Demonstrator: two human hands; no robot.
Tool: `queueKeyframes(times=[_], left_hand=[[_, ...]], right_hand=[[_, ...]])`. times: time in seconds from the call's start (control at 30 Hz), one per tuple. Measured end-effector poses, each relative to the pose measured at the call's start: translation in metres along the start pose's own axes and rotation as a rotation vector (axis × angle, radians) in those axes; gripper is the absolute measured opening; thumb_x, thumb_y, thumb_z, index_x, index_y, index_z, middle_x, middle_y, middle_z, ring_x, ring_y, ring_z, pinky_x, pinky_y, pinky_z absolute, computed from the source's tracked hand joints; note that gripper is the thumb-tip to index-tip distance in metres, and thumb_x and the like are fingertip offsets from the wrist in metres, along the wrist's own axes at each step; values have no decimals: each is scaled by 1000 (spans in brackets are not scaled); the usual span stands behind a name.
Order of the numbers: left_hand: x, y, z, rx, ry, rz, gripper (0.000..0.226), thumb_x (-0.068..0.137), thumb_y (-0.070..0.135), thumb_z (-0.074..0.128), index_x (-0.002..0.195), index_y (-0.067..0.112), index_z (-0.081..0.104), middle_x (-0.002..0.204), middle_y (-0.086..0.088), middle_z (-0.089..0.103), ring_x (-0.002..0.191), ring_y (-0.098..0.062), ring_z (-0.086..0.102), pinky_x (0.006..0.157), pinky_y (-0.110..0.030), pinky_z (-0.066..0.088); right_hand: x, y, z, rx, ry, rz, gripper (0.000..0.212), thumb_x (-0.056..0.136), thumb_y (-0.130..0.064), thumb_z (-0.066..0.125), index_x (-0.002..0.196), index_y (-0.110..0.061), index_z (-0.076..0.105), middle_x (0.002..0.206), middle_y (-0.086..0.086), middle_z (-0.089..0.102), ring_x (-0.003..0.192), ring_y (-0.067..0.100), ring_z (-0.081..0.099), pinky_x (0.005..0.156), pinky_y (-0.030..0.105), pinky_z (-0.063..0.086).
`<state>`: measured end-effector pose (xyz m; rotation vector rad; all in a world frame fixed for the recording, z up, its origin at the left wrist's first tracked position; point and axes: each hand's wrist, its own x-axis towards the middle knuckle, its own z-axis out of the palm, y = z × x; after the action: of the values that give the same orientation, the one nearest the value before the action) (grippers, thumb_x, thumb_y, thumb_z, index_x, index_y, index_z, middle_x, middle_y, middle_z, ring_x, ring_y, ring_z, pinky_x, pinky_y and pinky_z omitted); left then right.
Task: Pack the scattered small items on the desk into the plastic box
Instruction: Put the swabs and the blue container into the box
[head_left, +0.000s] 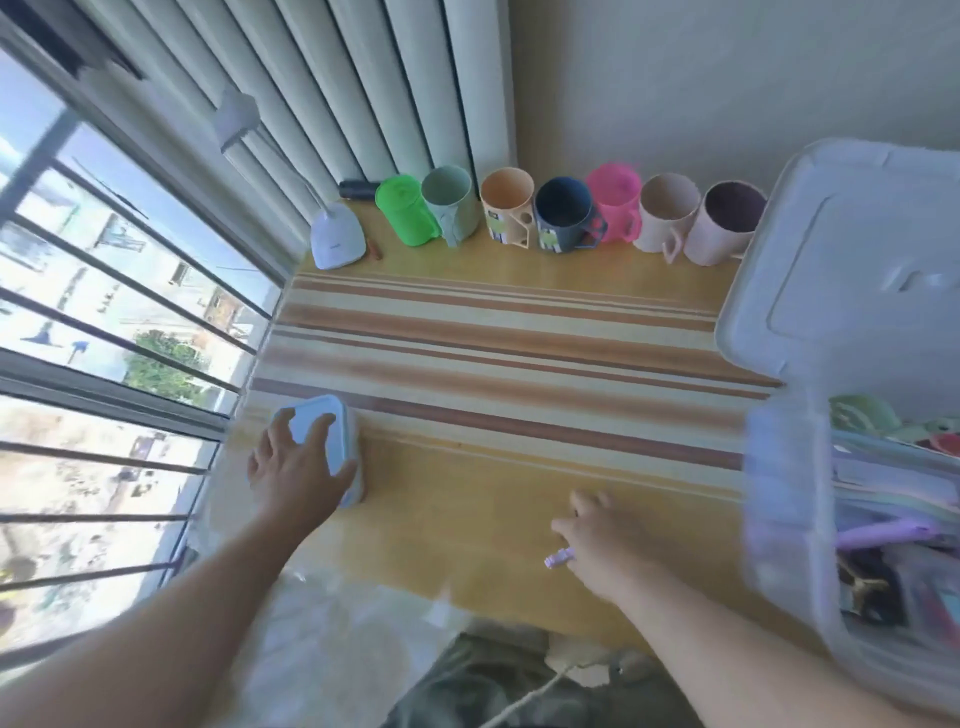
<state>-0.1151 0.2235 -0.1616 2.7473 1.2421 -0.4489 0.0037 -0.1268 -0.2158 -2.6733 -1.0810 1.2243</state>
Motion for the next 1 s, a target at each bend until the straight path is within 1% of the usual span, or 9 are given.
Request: queueKeyframes(times=[0.07, 0.2, 0.27, 0.33, 0.43, 0.53, 0.7, 0.8, 1.0], left_hand=[[18, -23, 3, -16, -52, -48, 90, 83, 65, 69, 158, 37, 28, 162, -13, 12, 148, -41, 21, 119, -56, 26], [41, -45, 7, -207, -174, -212, 128, 74, 68, 79, 164, 28, -4, 166, -21, 16, 151, -41, 23, 119, -56, 28], [45, -46, 12, -505, -230, -320, 127, 71, 49, 91, 162, 16, 8, 154, -23, 39, 137, -44, 44, 105, -57, 44], [44, -47, 19, -680, -231, -366, 111, 56, 50, 98, 142, 10, 40, 129, -19, 58, 115, -42, 61, 91, -58, 55], [39, -39, 28, -768, -271, -295, 89, 46, 58, 93, 113, 11, 61, 106, -13, 69, 94, -32, 69, 81, -53, 60], [28, -8, 27, -827, -428, -172, 69, 73, 39, 92, 127, 15, 58, 109, -9, 71, 94, -30, 72, 78, -49, 60], [5, 52, 47, -688, -509, 84, 73, 69, 58, 81, 135, 35, 57, 99, 2, 72, 84, -24, 72, 75, -47, 60], [-25, 103, 40, -571, -560, 214, 68, 84, 43, 81, 144, 30, 51, 91, 0, 66, 76, -22, 66, 62, -33, 48], [-66, 184, 42, -446, -634, 423, 63, 87, 35, 78, 144, 27, 52, 88, 0, 65, 75, -15, 62, 61, -28, 45]], right_hand=[[5, -4, 2, 17, -21, 33, 11, 101, -31, 64, 97, -24, 57, 110, -2, 40, 105, 22, 39, 71, 33, 34], [8, -4, -1, 21, 26, 59, 25, 101, -46, 62, 89, -24, 62, 105, -8, 48, 105, 19, 44, 78, 36, 43], [11, -4, -1, 101, 98, 115, 23, 101, -42, 61, 86, -25, 62, 99, -10, 49, 102, 19, 48, 79, 36, 50], [13, -5, -5, 179, 146, 162, 18, 101, -37, 60, 86, -27, 62, 95, -12, 51, 94, 16, 52, 75, 36, 53], [15, -5, -12, 287, 177, 222, 15, 100, -35, 57, 86, -29, 60, 83, -11, 58, 76, 14, 57, 62, 34, 49], [12, -6, -23, 366, 211, 256, 12, 98, -35, 57, 88, -30, 61, 76, -9, 61, 67, 14, 57, 55, 32, 43], [-11, -6, -68, 482, 415, 195, 9, 96, -31, 62, 86, -30, 63, 80, -12, 65, 70, 12, 59, 61, 35, 52], [-44, 8, -108, 574, 608, 115, 11, 94, -26, 69, 83, -27, 66, 72, -12, 63, 67, 9, 58, 61, 34, 50], [-136, 83, -146, 575, 942, 158, 9, 88, -19, 77, 81, -22, 71, 75, -12, 68, 75, 9, 62, 67, 26, 47]])
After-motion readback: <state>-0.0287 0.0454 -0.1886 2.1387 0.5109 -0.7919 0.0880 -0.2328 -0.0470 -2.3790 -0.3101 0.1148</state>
